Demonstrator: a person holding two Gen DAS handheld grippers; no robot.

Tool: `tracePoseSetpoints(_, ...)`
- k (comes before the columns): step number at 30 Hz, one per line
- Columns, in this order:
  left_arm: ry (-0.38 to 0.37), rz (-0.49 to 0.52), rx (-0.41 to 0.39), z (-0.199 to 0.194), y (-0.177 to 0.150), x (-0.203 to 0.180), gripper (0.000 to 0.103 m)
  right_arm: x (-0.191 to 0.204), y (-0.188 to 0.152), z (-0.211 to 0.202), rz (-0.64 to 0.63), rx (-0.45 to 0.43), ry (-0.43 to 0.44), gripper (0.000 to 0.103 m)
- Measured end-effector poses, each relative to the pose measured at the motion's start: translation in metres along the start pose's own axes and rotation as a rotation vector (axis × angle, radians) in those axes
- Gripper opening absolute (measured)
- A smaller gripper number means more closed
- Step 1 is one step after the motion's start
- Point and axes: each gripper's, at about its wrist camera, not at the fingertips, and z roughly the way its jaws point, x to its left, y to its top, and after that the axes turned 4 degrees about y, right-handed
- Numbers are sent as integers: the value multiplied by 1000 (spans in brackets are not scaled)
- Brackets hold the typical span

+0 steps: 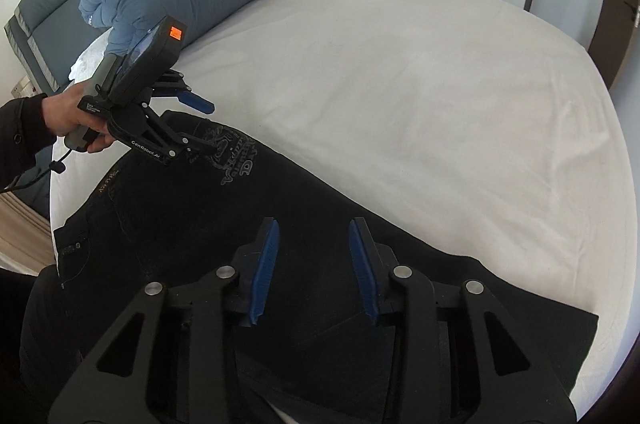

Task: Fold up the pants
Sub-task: 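Lower the left tool onto the jeans waistband and close it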

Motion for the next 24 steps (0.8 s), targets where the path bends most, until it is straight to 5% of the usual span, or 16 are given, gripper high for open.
tracePoseSetpoints(6, -116, -20, 62, 33, 5, 26, 70, -26, 40, 58, -57, 73, 63, 36)
tracePoseSetpoints(9, -110, -21, 59, 38, 5, 31, 80, -33, 58, 78, -89, 91, 77, 36)
tracePoseSetpoints(12, -120, -10, 61, 42, 5, 34, 80, -27, 68, 93, -119, 112, 87, 36)
tracePoseSetpoints(16, -165, -26, 63, 41, 1, 44, 51, -20, 78, 111, -168, 140, 99, 36)
tracePoseSetpoints(18, -182, -40, 69, 36, -1, 49, 19, -18, 81, 118, -184, 157, 113, 36)
tracePoseSetpoints(20, -155, -24, 50, 27, -6, 44, 10, -17, 86, 132, -197, 178, 123, 36)
tracePoseSetpoints(24, -88, 13, -32, -11, -27, 31, 8, -16, 102, 152, -234, 199, 128, 36)
